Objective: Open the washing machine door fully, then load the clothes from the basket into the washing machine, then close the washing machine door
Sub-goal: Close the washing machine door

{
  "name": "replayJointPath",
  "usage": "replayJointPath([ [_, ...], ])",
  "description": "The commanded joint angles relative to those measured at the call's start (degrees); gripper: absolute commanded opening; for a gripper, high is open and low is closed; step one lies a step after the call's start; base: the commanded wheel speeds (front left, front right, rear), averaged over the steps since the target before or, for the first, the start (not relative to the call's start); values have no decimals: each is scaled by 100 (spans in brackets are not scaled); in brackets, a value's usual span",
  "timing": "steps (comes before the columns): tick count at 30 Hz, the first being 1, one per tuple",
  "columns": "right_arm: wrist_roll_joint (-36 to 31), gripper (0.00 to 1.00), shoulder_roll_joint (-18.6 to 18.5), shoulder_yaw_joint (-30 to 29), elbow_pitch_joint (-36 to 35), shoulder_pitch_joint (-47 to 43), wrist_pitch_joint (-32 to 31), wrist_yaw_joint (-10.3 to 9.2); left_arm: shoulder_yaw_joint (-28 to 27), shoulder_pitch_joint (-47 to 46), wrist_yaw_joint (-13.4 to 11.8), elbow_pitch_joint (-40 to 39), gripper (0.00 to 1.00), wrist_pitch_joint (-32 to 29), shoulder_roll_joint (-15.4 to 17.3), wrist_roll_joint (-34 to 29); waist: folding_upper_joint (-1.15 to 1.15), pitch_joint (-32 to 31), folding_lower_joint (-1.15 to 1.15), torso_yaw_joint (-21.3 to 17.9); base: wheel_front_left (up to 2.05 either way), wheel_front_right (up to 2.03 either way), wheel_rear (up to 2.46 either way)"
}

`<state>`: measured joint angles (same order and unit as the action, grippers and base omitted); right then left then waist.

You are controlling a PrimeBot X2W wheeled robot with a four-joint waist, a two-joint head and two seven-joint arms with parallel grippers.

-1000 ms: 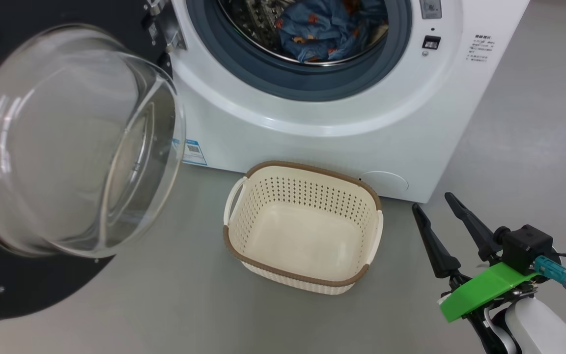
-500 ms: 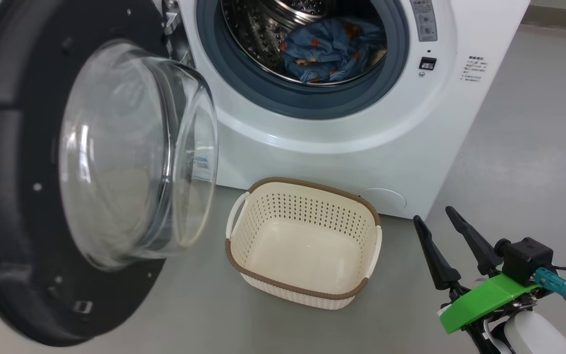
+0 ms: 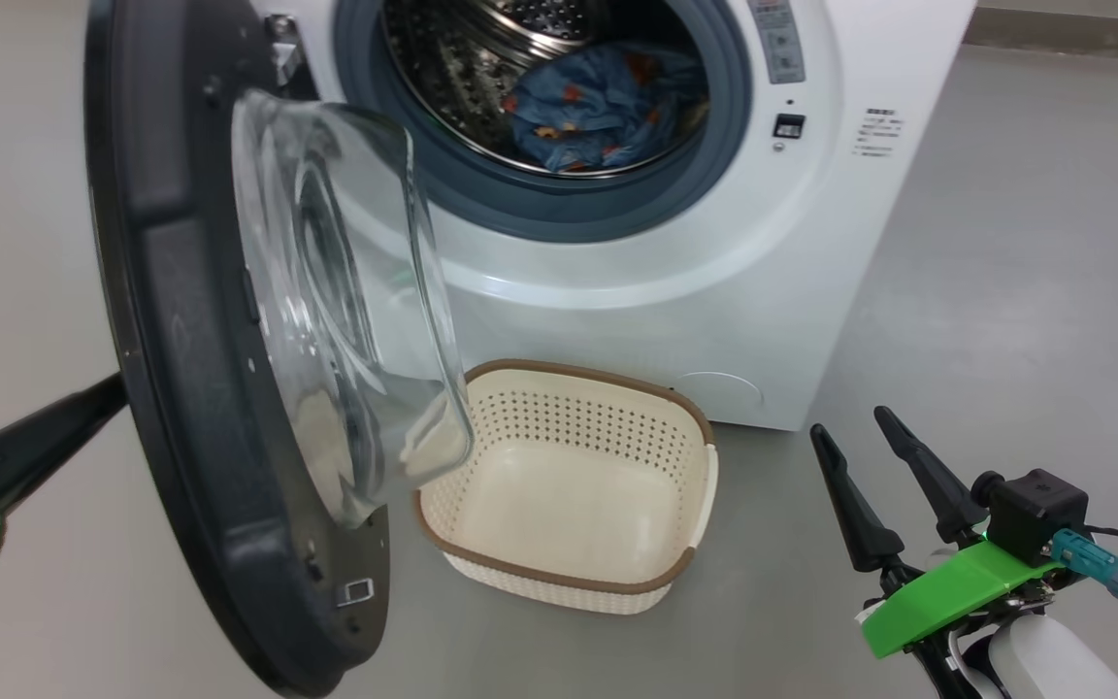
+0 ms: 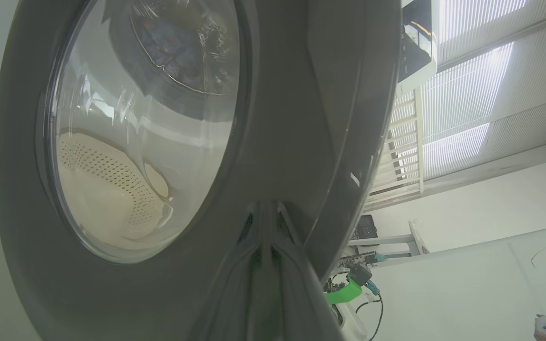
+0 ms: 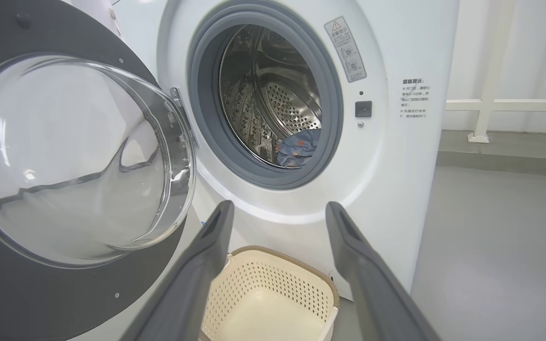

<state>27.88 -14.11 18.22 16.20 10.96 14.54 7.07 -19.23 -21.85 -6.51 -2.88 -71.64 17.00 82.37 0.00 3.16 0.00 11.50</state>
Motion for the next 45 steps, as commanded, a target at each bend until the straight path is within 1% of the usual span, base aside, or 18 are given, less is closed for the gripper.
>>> replayJointPath([
  [1, 27, 100, 0, 75, -137, -17, 46, 42, -109, -153, 63, -221, 0, 41, 154, -67, 0, 21, 0, -141, 0, 0, 0],
  [4, 18, 100, 37, 58, -136, -20, 46, 42, -5, -237, 96, -263, 0, 212, -24, -145, 0, 32, 0, -328, 0, 0, 0],
  [7, 11, 100, 61, 22, -155, -4, 46, 42, 27, -354, 73, -220, 0, 418, -204, -189, 0, 38, 0, -554, 0, 0, 0],
  [11, -20, 100, 66, -25, -201, 23, 46, 42, 84, -415, 135, -223, 0, 612, -363, -268, 0, 69, 0, -904, 0, 0, 0],
  [17, -36, 100, 70, -50, -234, -1, 46, 42, 91, -574, 141, -318, 0, 897, -594, -312, 0, 170, 0, -1415, 0, 0, 0],
  [21, -52, 100, 102, -43, -249, -2, 46, 42, 154, -685, 129, -352, 0, 1135, -709, -485, 0, 198, 0, -1716, 0, 0, 0],
  [26, -59, 100, 129, -23, -274, 10, 46, 42, 182, -830, 71, -255, 0, 1453, -760, -769, 0, 222, 0, -2063, 0, 0, 0],
  [31, -68, 100, 153, -17, -286, -6, 46, 42, 189, -953, -56, -181, 0, 1692, -812, -969, 0, 282, 0, -2390, 0, 0, 0],
  [36, -77, 100, 192, -34, -316, -7, 46, 42, 152, -1132, -192, 26, 0, 2061, -801, -1285, 0, 371, 0, -2677, 0, 0, 0],
  [45, -129, 100, 319, -99, -387, 37, 46, 42, 73, -1652, -150, 586, 0, 2621, -703, -1617, 0, 611, 0, -3086, 0, 0, 0],
])
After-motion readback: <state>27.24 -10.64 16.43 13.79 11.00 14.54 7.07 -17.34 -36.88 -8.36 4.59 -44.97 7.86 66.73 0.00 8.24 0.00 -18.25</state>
